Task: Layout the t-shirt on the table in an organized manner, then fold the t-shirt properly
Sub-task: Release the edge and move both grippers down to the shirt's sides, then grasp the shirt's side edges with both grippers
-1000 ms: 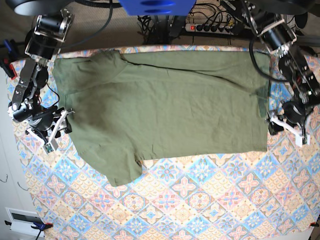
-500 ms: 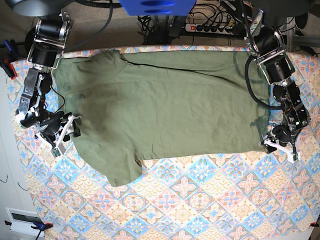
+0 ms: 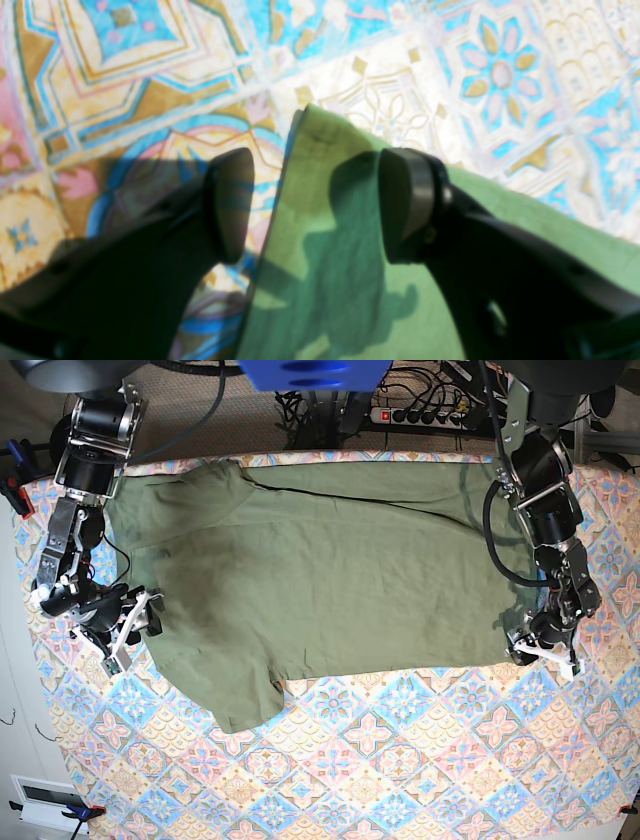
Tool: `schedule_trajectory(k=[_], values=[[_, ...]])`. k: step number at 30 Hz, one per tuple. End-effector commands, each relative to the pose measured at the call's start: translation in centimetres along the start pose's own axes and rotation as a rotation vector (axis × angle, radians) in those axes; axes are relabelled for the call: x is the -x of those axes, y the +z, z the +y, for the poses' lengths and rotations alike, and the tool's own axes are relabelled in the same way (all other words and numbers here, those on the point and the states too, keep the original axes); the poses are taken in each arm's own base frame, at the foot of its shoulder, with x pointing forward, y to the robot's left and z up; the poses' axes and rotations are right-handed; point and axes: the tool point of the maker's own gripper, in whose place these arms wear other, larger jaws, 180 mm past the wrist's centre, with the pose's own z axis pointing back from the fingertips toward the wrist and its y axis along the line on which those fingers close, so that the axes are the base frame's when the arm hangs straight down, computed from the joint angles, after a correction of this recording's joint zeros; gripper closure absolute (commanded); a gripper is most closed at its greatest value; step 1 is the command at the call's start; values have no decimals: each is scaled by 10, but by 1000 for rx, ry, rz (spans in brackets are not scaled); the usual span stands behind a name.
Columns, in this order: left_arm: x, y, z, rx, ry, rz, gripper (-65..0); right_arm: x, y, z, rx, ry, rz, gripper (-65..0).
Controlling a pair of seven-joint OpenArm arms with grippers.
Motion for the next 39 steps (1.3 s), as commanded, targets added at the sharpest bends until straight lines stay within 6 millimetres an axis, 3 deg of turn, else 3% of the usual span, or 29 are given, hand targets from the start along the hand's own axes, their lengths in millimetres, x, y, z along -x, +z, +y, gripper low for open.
schedule_trajectory(k=[1,6,8,15,20,24,29,39], values=[[-3,-1,-11,27,-21,12,-351,-20,8,-9,21,18,-57,-247],[1,-3,-19,36,-61,25,-81,-36,11,-13,30,26,-87,-247],[0,-3,-18,35,-63,25,0,-33,8,-15,26,13,-78,-247],[-5,8,-13,22,-104,-18,0,-28,-11,-20,-8,-49,-86,-251],[-15,28,-16,20,-177,-91,0,-47,-37,-13,14,105,-34,-251],[-15,37,-16,16,-207,-114,0,-47,-54,-10,12,165,-34,-252],[-10,46,-14,11,-233,-123,0,-42,-73,-19,-19,78,-64,-252],[-3,48,-12,7,-242,-117,0,-34,-78,-46,-8,-29,-141,-252]])
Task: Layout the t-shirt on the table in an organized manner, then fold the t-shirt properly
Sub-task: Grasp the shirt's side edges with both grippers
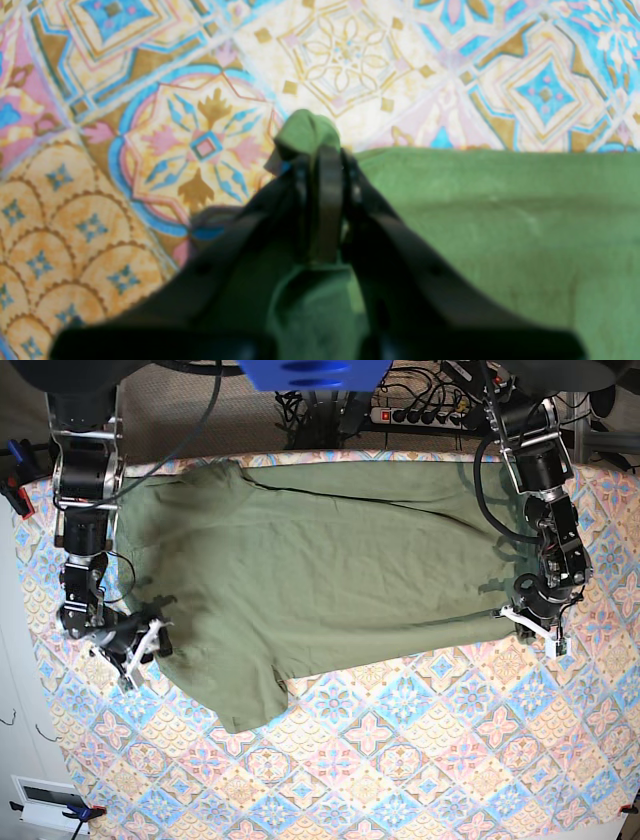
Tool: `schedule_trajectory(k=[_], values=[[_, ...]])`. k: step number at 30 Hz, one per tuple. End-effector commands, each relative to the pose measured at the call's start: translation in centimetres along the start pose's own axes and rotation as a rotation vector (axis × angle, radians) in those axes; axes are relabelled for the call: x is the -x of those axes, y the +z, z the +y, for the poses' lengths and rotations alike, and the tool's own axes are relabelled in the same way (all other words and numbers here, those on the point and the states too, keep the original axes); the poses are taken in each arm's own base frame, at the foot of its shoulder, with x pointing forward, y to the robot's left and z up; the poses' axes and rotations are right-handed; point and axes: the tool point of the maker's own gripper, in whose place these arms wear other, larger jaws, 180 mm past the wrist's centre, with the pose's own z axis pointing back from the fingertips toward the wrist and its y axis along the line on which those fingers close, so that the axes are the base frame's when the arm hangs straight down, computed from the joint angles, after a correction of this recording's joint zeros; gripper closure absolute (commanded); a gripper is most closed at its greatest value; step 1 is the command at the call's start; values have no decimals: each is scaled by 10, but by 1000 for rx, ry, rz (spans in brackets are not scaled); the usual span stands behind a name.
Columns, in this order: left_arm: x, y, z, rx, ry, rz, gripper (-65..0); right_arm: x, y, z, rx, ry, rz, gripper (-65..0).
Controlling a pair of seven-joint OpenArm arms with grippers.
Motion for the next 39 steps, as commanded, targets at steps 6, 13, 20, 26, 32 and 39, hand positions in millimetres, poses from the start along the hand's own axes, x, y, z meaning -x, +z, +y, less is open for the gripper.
schedule_trajectory(k=[6,13,20,26,32,39], values=[[-25,4,4,-5,-8,-65,0,-40,4,-15,12,-38,-131,-252],[-25,4,4,-5,-8,-65,0,-28,0,-15,7,-67,-120,-334],[-25,4,4,-5,-8,-65,0,-13,-13,9,-43,48,-26,-374],[-25,4,4,-5,-8,-65,0,-10,-15,13,-50,65,-15,-174],[-25,4,3,-4,-7,-65,0,-26,-13,13,-52,61,-104,-55],[-24,3,-3,19,23,-70,0,-26,-13,13,-52,61,-105,-79]])
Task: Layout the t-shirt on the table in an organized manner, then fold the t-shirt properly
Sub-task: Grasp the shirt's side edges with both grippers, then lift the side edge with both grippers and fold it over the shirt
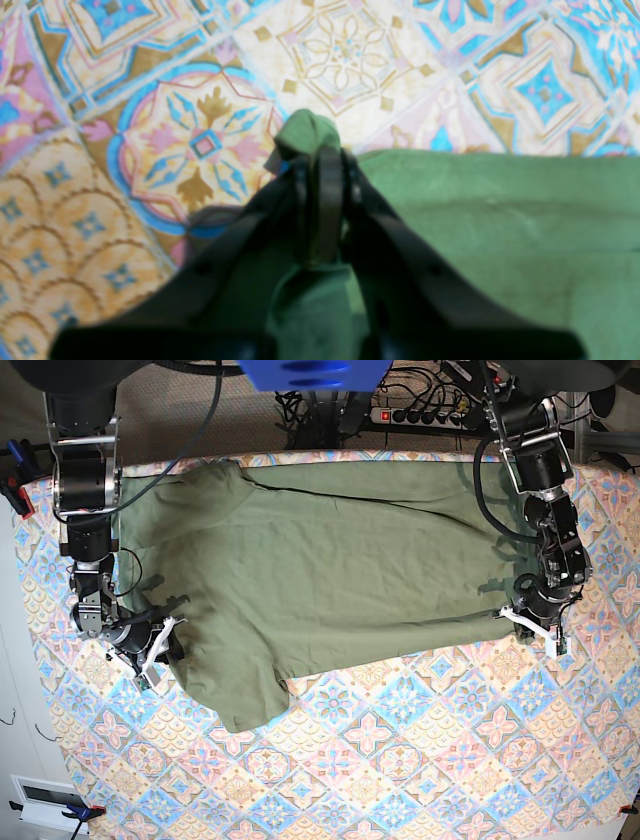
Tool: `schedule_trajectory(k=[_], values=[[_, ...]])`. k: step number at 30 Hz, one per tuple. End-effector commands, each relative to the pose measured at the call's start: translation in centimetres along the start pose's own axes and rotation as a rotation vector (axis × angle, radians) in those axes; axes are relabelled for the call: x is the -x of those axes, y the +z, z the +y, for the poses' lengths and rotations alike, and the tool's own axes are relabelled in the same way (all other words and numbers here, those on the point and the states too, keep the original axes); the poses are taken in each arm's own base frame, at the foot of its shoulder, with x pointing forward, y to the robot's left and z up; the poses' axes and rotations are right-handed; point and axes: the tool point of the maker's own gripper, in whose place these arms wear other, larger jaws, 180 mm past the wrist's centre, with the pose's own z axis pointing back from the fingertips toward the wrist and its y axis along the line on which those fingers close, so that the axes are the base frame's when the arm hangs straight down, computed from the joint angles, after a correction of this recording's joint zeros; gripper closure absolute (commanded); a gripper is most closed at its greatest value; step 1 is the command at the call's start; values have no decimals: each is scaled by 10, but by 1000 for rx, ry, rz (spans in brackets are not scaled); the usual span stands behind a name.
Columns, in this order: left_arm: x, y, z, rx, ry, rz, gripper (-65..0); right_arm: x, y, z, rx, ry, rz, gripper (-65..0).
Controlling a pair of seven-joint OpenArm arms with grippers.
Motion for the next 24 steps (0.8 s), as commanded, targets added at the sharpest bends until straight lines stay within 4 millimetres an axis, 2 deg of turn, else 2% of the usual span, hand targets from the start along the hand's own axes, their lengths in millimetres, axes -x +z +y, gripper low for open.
schedule_trajectory(k=[1,5,8,11,14,19,23,24], values=[[-25,3,-1,13,8,-68,0,-23,6,-10,14,13,-49,-69],[-26,3,-3,24,23,-73,0,-25,6,-11,15,16,-54,-1],[-26,3,-3,24,23,-73,0,-33,10,-16,28,-2,-83,-4],[-26,3,-3,24,22,-75,0,-50,24,-31,70,-27,-152,-4],[-27,3,-3,25,23,-78,0,-47,39,-40,104,-17,-154,-4],[-27,3,-4,26,22,-80,0,-46,53,-45,138,-9,-145,-4],[-31,6,-7,51,22,-95,0,-34,62,-49,160,-28,-145,-4],[-27,9,-11,74,14,-95,0,-32,64,-49,165,-30,-148,-4]])
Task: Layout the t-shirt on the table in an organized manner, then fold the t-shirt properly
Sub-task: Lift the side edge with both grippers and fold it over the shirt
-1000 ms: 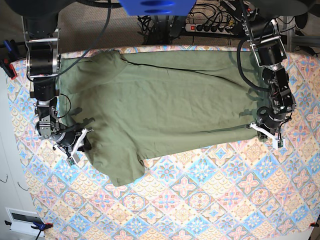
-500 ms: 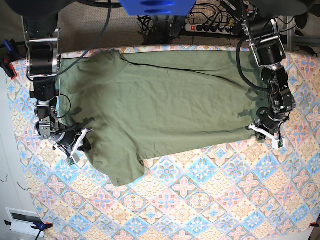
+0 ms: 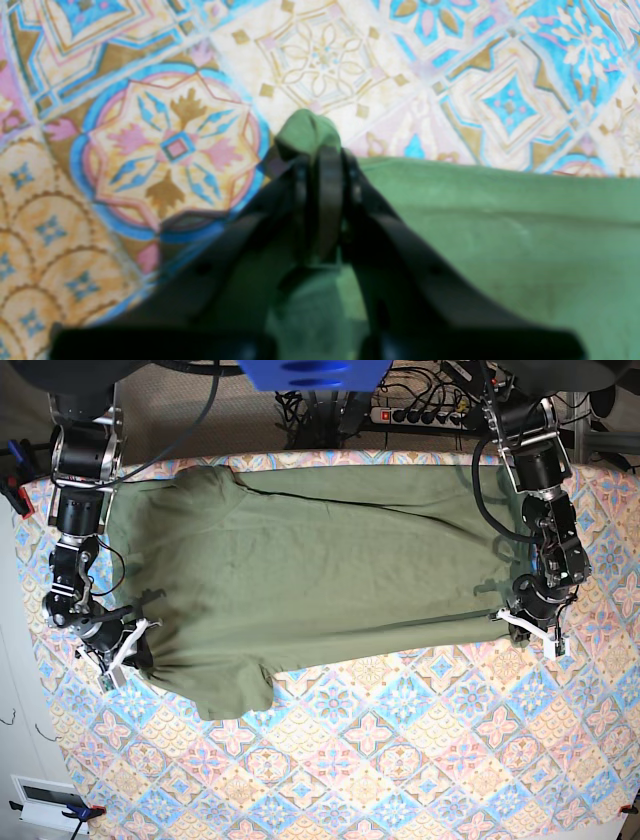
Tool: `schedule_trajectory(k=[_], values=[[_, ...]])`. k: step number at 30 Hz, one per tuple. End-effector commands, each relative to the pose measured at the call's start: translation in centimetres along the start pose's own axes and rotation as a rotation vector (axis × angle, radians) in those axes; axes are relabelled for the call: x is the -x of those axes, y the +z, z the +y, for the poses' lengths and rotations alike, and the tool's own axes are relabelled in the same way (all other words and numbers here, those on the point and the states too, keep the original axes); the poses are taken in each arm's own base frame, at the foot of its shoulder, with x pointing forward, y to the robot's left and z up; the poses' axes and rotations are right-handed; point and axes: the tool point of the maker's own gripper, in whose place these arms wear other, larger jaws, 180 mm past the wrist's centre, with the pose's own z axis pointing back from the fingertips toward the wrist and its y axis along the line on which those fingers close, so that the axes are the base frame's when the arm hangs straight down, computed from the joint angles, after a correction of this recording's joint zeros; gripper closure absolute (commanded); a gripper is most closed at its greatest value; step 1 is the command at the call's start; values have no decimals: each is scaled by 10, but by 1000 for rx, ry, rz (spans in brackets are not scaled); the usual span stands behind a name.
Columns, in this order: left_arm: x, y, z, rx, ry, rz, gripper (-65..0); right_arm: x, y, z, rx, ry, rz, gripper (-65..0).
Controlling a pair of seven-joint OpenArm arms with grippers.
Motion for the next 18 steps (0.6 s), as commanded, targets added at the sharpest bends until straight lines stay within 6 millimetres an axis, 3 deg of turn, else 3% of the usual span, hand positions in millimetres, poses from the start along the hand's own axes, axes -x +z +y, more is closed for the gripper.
schedule_trajectory(k=[1,3,8,18], values=[[-24,9,-3,32,-28,-75,0,-18,10,-15,34,11,-51,-4],[-29,21,-6,60,-78,-97,0,-12,15,-16,44,14,-41,-4],[-16,37,-9,70,-118,-97,0,-3,33,-16,72,40,-38,-4],[11,87,24,22,-36,-119,0,9,61,-12,110,95,-21,-4]])
